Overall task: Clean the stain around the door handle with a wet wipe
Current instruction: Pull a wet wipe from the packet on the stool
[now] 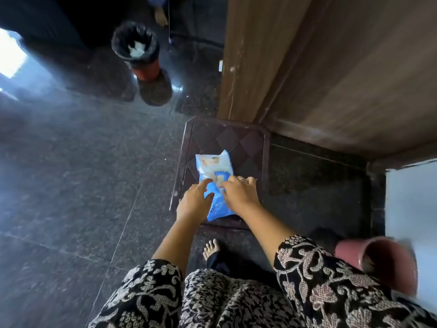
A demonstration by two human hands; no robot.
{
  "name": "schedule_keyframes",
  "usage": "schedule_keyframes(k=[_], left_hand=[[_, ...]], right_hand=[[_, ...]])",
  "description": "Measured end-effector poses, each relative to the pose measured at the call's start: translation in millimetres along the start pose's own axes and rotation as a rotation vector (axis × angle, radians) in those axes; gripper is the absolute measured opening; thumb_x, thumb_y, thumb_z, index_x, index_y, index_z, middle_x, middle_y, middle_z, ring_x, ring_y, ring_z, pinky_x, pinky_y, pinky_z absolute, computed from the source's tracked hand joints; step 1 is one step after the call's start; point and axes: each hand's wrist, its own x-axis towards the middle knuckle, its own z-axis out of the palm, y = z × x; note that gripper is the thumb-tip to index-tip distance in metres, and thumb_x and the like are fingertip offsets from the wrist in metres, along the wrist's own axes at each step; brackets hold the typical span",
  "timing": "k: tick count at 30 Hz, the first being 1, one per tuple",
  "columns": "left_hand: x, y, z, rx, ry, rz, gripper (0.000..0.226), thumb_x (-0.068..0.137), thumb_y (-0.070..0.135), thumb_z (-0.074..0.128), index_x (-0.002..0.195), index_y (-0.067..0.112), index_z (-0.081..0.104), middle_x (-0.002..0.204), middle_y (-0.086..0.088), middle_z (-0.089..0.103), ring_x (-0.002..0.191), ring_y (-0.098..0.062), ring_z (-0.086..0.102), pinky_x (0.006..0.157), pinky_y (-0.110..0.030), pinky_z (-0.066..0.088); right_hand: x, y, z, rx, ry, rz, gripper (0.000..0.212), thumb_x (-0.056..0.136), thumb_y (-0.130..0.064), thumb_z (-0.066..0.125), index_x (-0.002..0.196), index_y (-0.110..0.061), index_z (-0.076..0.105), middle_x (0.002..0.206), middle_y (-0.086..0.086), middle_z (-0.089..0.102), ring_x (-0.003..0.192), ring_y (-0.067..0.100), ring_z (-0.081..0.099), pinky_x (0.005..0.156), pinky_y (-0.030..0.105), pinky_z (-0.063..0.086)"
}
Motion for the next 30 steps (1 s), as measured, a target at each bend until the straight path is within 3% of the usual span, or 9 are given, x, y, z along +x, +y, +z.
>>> schedule_keyframes(k=[8, 18, 20, 22, 24, 27, 30], left_hand=[[8.8, -2.5, 2.7, 0.134, -0.029, 0.030, 0.048, 0.097, 0.026, 0.048, 0.142, 0.038, 0.037, 0.126, -0.006, 0.051, 0.116, -0.028, 0.051, 0.088, -0.046, 0.048], [10.5, 1.9, 3.4, 0.199, -0.010, -0.001, 0.030, 0.099, 0.028, 0.045, 0.129, 0.029, 0.051, 0.121, -0.003, 0.052, 0.116, -0.025, 0.048, 0.082, -0.043, 0.047], [11.0, 1.0, 3.9, 0.156, -0.011, -0.021, 0.028, 0.099, 0.028, 0.045, 0.125, 0.028, 0.054, 0.120, -0.003, 0.052, 0.115, -0.026, 0.049, 0.084, -0.045, 0.048], [11.6, 0.0, 4.2, 0.106, -0.002, -0.040, 0.026, 0.098, 0.029, 0.046, 0.123, 0.029, 0.055, 0.119, -0.003, 0.052, 0.114, -0.026, 0.050, 0.085, -0.046, 0.048], [12.6, 1.2, 3.5, 0.070, 0.007, -0.041, 0.027, 0.097, 0.032, 0.049, 0.124, 0.030, 0.053, 0.118, -0.003, 0.052, 0.113, -0.025, 0.051, 0.084, -0.045, 0.049], [14.1, 6.9, 3.2, 0.050, 0.023, 0.000, 0.037, 0.092, 0.037, 0.059, 0.127, 0.033, 0.051, 0.116, 0.000, 0.053, 0.109, -0.022, 0.053, 0.078, -0.040, 0.050], [16.4, 14.2, 4.9, 0.030, 0.053, 0.027, 0.036, 0.088, 0.041, 0.064, 0.122, 0.034, 0.056, 0.113, 0.004, 0.056, 0.105, -0.018, 0.055, 0.068, -0.032, 0.045]], right_hand=[[13.1, -8.4, 10.2, -0.016, 0.111, 0.177, 0.018, 0.092, -0.020, 0.050, 0.097, -0.016, 0.067, 0.104, 0.002, 0.068, 0.096, 0.027, 0.065, 0.087, 0.038, 0.038], [18.8, -12.8, 8.4, 0.089, -0.008, 0.137, 0.022, 0.092, -0.015, 0.049, 0.112, -0.013, 0.058, 0.118, 0.007, 0.061, 0.105, 0.030, 0.061, 0.090, 0.039, 0.041], [18.8, -10.8, 9.8, 0.290, -0.007, 0.154, 0.019, 0.093, -0.019, 0.045, 0.103, -0.012, 0.060, 0.110, 0.008, 0.059, 0.096, 0.029, 0.060, 0.081, 0.038, 0.044], [17.3, -9.4, 11.1, 0.669, 0.014, 0.199, 0.015, 0.092, -0.018, 0.046, 0.084, -0.011, 0.057, 0.094, 0.006, 0.056, 0.081, 0.022, 0.055, 0.067, 0.031, 0.042], [12.3, -7.0, 8.5, 0.942, 0.034, 0.267, 0.016, 0.092, -0.015, 0.047, 0.081, -0.008, 0.056, 0.087, 0.005, 0.055, 0.075, 0.017, 0.049, 0.059, 0.025, 0.037], [3.0, -4.7, 2.4, 1.188, -0.060, 0.340, 0.022, 0.096, -0.019, 0.043, 0.094, -0.004, 0.057, 0.083, 0.004, 0.054, 0.075, 0.014, 0.047, 0.063, 0.026, 0.037], [0.0, -5.6, -3.1, 1.368, -0.158, 0.370, 0.019, 0.098, -0.020, 0.040, 0.088, -0.019, 0.057, 0.083, -0.005, 0.056, 0.078, 0.009, 0.051, 0.068, 0.024, 0.040]])
